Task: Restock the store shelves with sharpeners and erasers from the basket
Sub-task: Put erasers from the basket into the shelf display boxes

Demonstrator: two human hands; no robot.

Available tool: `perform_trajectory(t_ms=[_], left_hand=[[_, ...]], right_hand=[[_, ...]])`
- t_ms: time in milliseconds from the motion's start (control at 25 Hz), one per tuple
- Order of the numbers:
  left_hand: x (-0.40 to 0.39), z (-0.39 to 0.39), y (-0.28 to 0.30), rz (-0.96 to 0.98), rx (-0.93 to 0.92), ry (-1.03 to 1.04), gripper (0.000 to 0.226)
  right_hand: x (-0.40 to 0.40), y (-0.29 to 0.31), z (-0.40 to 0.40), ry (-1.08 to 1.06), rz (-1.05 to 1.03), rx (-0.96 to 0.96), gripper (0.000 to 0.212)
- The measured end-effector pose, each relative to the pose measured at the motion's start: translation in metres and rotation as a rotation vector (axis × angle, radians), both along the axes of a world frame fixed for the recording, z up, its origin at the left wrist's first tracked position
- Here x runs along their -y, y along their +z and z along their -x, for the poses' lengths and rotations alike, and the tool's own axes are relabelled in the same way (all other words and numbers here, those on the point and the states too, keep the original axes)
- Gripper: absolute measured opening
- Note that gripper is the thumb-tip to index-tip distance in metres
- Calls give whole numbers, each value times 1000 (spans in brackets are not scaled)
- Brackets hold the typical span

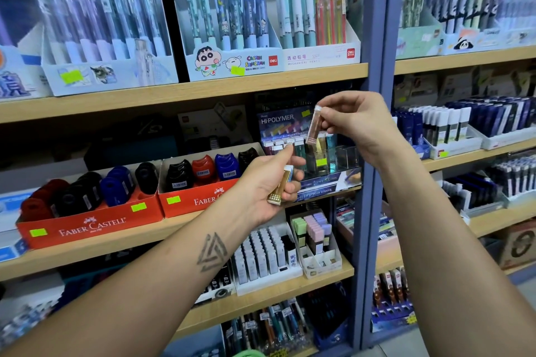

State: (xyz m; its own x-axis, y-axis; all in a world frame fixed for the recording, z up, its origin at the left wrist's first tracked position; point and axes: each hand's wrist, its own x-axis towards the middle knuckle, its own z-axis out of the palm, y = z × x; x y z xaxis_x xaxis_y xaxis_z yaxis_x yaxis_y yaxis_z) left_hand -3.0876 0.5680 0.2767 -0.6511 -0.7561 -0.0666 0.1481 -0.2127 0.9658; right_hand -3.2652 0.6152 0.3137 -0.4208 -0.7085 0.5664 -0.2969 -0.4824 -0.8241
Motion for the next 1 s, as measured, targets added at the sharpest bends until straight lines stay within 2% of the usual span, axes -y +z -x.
perform_trajectory(t_ms=[80,160,400,520,600,680,720,800,840,920,1000], left_hand=[[0,1,-1,-12,33,24,33],[1,1,0,-5,43,51,35],[-1,0,1,33,27,94,38],[1,0,-2,51,9,110,43],[2,0,-3,53,-16,115,47],[0,-1,-1,43,-50,124,50],[-1,-1,0,39,-68,131,51],[-4,0,3,43,-87,148,53],[-5,1,4,46,-83,162,53],[-7,7,7,31,-74,198,51],[-7,12,11,27,-61,215,48]], right_hand=[[9,-3,8,-241,-18,-131,12],[18,-10,12,-361,-71,-225,15],[33,-25,7,-377,-227,-399,16],[34,-29,0,-431,-354,-538,8],[29,-25,-5,-478,-373,-611,18],[17,-12,-14,-400,-259,-571,19],[8,-4,-18,-268,-216,-531,15],[-11,12,-30,80,-319,-515,20],[-17,17,-36,194,-415,-568,24],[-18,19,-44,222,-536,-726,34],[-14,19,-47,178,-560,-767,38]])
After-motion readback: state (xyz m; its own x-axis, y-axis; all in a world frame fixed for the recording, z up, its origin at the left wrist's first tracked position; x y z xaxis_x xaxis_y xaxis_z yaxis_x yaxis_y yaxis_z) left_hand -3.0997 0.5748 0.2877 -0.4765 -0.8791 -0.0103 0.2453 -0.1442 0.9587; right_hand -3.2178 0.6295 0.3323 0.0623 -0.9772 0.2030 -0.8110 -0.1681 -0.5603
